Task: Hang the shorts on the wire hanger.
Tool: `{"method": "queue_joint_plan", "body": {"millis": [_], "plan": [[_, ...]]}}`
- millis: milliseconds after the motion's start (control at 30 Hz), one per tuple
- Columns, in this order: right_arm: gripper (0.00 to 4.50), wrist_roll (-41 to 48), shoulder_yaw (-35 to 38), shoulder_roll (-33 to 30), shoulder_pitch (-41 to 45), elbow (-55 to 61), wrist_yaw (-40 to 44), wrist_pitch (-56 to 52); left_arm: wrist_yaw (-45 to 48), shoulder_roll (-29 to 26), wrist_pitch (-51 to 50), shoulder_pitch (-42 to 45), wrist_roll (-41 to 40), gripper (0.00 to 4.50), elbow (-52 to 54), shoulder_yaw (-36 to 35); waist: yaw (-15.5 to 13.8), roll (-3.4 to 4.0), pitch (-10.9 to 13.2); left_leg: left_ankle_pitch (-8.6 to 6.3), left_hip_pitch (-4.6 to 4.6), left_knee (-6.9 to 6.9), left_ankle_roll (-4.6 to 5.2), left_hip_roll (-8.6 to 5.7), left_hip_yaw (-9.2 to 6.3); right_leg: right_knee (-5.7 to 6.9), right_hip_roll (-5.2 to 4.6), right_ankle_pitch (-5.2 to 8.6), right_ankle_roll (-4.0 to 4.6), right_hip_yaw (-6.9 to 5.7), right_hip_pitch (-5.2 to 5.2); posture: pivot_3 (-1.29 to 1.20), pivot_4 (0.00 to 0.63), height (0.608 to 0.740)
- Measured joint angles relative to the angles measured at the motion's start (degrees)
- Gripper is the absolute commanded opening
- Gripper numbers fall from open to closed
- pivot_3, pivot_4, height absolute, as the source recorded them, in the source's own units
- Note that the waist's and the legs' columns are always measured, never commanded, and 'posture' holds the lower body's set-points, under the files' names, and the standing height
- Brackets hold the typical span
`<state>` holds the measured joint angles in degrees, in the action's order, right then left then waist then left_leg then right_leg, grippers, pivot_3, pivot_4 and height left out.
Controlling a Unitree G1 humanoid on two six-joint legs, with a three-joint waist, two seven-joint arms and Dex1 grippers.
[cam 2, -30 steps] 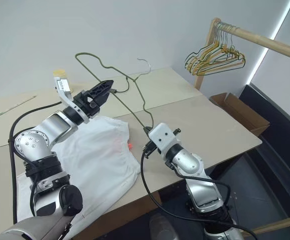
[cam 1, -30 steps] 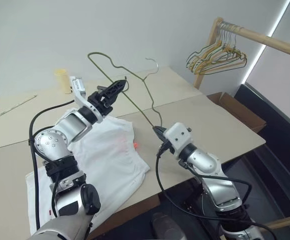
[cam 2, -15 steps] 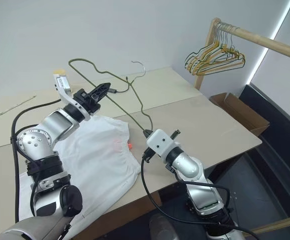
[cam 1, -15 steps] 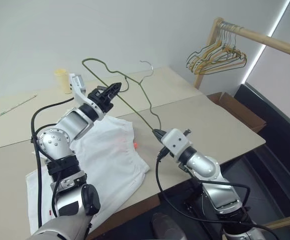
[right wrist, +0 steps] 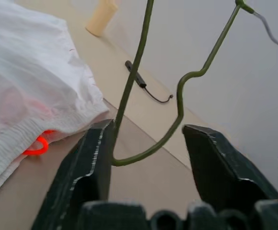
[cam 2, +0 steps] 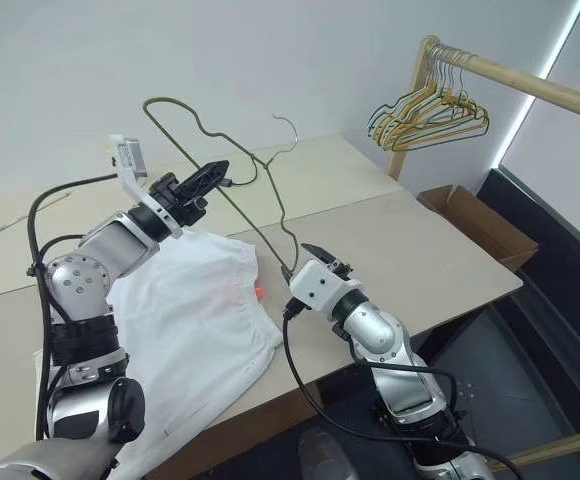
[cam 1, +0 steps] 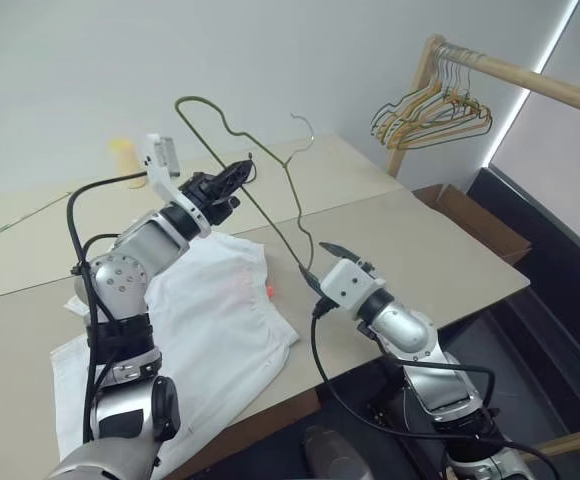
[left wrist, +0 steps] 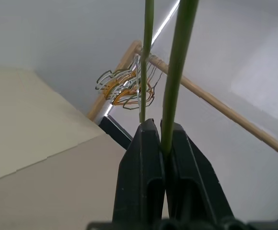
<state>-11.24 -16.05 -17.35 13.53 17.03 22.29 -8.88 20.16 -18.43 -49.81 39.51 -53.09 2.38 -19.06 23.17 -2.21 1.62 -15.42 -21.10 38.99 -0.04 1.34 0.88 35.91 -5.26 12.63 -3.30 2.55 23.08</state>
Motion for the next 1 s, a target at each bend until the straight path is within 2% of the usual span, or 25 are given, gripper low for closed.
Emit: {"method": "queue_joint_plan", "body": {"millis": [100, 167, 233, 300, 367, 467, 567, 667, 1000], "plan": [[3.61, 15.6, 7.4, 0.6, 0.0, 5.9, 6.4, -8.0, 8.4, -6.5, 1.9, 0.9, 1.5, 0.0, -2.6, 0.8, 0.0, 0.01, 0.0, 0.0, -0.02, -0.01, 0.01, 0.01, -0.02, -0.02, 0.0, 0.0, -0.01, -0.03, 0.0, -0.34, 0.0, 0.74], [3.61, 26.5, 13.3, -2.8, 0.3, 9.1, 11.8, -13.7, 15.9, -11.2, 3.6, 2.3, 1.5, 0.0, -4.6, 0.8, -0.2, 0.0, 0.1, 0.0, -0.04, 0.0, 0.01, 0.0, -0.02, -0.06, -0.02, 0.02, -0.03, -0.05, -0.01, -0.34, 0.0, 0.74], [3.61, 33.4, 17.3, -6.0, 1.7, 9.5, 15.3, -18.3, 22.7, -14.6, 5.3, 3.9, 1.4, 0.0, -6.2, 0.1, -0.4, 0.0, 0.1, 0.0, -0.02, -0.01, 0.02, 0.0, -0.02, -0.1, -0.03, 0.03, -0.05, -0.05, -0.04, -0.35, 0.0, 0.74], [3.61, 38.8, 19.1, -9.4, 4.4, 7.6, 18.6, -23.9, 29.7, -16.5, 6.2, 5.7, 1.0, 0.0, -7.9, 0.1, -0.5, 0.01, 0.1, 0.0, 0.03, -0.01, 0.02, 0.0, 0.0, -0.09, -0.01, 0.05, -0.06, -0.06, -0.07, -0.35, 0.0, 0.74], [3.61, 45.4, 19.0, -14.7, 8.8, 2.2, 25.3, -32.0, 39.0, -18.1, 6.3, 7.1, -0.3, 0.0, -10.1, 0.6, -0.5, 0.1, 0.1, 0.02, 0.09, 0.0, 0.04, 0.0, 0.02, -0.07, -0.01, 0.24, -0.35, -0.04, -0.11, -0.35, 0.0, 0.74], [3.61, 53.4, 18.6, -21.1, 14.3, -5.1, 37.5, -40.8, 52.1, -20.3, 6.3, 7.6, -1.2, 0.0, -12.3, 2.0, -0.4, 0.32, 0.3, 0.02, 0.07, -0.06, 0.05, 0.01, 0.06, -0.1, 0.03, 0.27, -0.35, -0.02, -0.07, -0.35, 0.0, 0.74], [3.61, 56.0, 16.6, -23.3, 19.8, -8.6, 44.5, -44.0, 58.4, -19.5, 6.3, 7.8, -1.2, 0.0, -14.0, 2.9, -0.3, 0.38, 0.3, 0.02, 0.04, -0.07, 0.05, 0.06, 0.04, -0.09, 0.07, 0.28, -0.38, -0.02, -0.04, -0.35, 0.0, 0.74], [3.61, 55.2, 13.1, -23.6, 22.7, -10.8, 47.4, -44.1, 59.4, -17.6, 6.5, 8.0, -1.2, 0.0, -14.5, 3.1, -0.4, 0.37, 0.3, 0.02, 0.01, -0.04, 0.05, 0.06, 0.04, -0.07, 0.05, 0.29, -0.41, -0.01, -0.04, -0.34, 0.0, 0.74], [3.61, 50.6, 7.2, -15.3, 26.8, -13.2, 41.8, -44.1, 54.3, -14.0, 8.5, 7.3, -1.5, 0.0, -10.4, 1.8, -0.6, 0.38, 0.3, 0.02, -0.06, -0.01, 0.05, 0.02, 0.0, 0.04, -0.06, 0.05, -0.09, 0.02, 0.04, -0.34, 0.0, 0.74]]}}
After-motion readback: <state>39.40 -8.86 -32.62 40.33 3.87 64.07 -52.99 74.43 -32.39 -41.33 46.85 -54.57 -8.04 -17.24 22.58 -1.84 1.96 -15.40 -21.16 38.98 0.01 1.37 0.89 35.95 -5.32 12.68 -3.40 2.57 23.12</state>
